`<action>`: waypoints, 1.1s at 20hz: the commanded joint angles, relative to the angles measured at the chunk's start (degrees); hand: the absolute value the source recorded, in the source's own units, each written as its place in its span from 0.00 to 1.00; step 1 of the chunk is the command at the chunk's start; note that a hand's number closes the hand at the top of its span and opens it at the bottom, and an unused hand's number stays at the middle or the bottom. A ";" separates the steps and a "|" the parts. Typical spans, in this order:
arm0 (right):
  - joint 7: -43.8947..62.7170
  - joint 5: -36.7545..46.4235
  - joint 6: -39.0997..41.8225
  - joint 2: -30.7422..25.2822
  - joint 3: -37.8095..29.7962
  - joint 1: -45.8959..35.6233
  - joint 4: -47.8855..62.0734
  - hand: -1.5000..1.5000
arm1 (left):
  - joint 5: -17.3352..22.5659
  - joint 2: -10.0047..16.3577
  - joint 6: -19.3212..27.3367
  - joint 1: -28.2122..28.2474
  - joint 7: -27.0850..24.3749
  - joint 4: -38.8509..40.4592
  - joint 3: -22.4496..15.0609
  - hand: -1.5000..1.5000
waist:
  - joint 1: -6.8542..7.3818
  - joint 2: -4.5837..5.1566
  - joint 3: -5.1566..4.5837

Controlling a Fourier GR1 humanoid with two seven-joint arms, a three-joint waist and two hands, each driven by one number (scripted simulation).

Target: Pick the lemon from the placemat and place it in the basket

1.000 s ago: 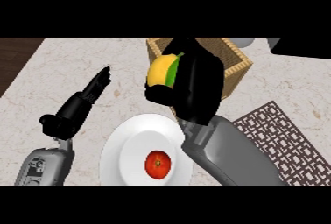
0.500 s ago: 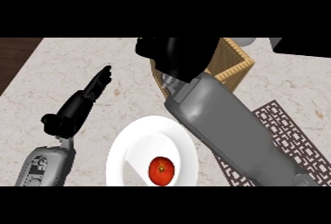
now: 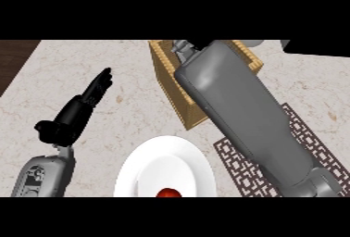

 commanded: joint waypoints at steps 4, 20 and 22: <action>10.60 -2.71 -7.28 0.58 -3.55 0.63 5.98 1.00 | 0.11 0.84 0.26 -0.23 0.90 -0.56 1.19 0.50 | -1.86 0.10 0.14; 6.47 8.79 -26.07 0.58 -3.70 11.08 7.52 1.00 | 0.42 1.15 0.35 2.98 0.59 -3.11 2.15 0.50 | -3.32 -0.22 0.24; 3.48 7.73 -26.20 0.58 -7.86 10.19 9.77 0.00 | 1.33 1.15 -0.40 4.01 -0.25 -2.90 2.51 0.50 | -3.07 0.01 0.21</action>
